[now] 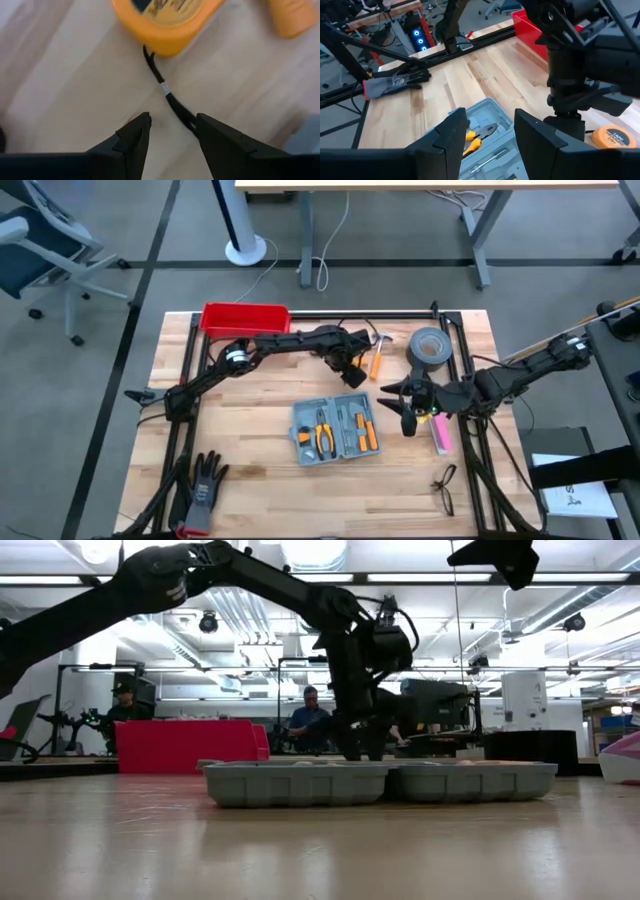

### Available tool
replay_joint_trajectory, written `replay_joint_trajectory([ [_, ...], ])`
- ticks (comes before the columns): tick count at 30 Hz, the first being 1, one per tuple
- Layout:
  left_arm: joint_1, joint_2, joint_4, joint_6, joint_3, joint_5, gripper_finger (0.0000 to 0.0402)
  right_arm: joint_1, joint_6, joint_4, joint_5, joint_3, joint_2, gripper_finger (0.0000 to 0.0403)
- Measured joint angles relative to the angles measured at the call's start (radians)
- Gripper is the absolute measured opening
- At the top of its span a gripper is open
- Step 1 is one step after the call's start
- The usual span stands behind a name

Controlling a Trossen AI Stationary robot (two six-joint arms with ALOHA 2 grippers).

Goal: Prefit tool cases
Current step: Put the tape measure into the gray toolbox

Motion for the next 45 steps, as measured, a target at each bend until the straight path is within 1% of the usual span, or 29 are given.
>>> replay_joint_trajectory([
  [7, -0.008, -0.005, 0.079, 0.005, -0.061, -0.006, 0.0159, 0.018, -0.011, 0.022, 0.001, 0.0, 0.033, 0.0146],
  [12, -0.025, -0.004, 0.156, 0.053, -0.067, -0.014, 0.0153, 0.018, -0.01, 0.023, 0.002, 0.0, 0.051, 0.014],
  [15, -0.037, -0.001, 0.179, 0.09, -0.063, -0.014, 0.0151, 0.018, -0.008, 0.026, 0.003, 0.0, 0.051, 0.0141],
  [18, -0.043, 0.0, 0.202, 0.093, -0.064, -0.009, 0.0141, 0.018, -0.008, 0.028, 0.016, 0.0, 0.051, 0.0145],
  [23, -0.043, 0.0, 0.204, 0.095, -0.069, -0.007, 0.0101, 0.018, -0.009, 0.036, 0.018, 0.0, 0.051, 0.0144],
  [29, -0.043, 0.0, 0.206, 0.114, -0.069, -0.001, 0.0022, 0.018, -0.01, 0.037, 0.021, 0.0, 0.051, 0.0135],
  [31, -0.043, 0.0, 0.206, 0.115, -0.069, -0.001, 0.0007, 0.018, -0.01, 0.037, 0.021, 0.0, 0.051, 0.0133],
  [38, -0.043, 0.002, 0.149, 0.135, -0.009, 0.002, 0.0002, 0.018, -0.016, 0.036, 0.028, 0.0, 0.051, 0.0132],
  [45, -0.047, 0.002, -0.022, 0.16, 0.098, 0.003, 0.0001, 0.018, -0.015, 0.036, 0.029, 0.0, 0.051, 0.0136],
])
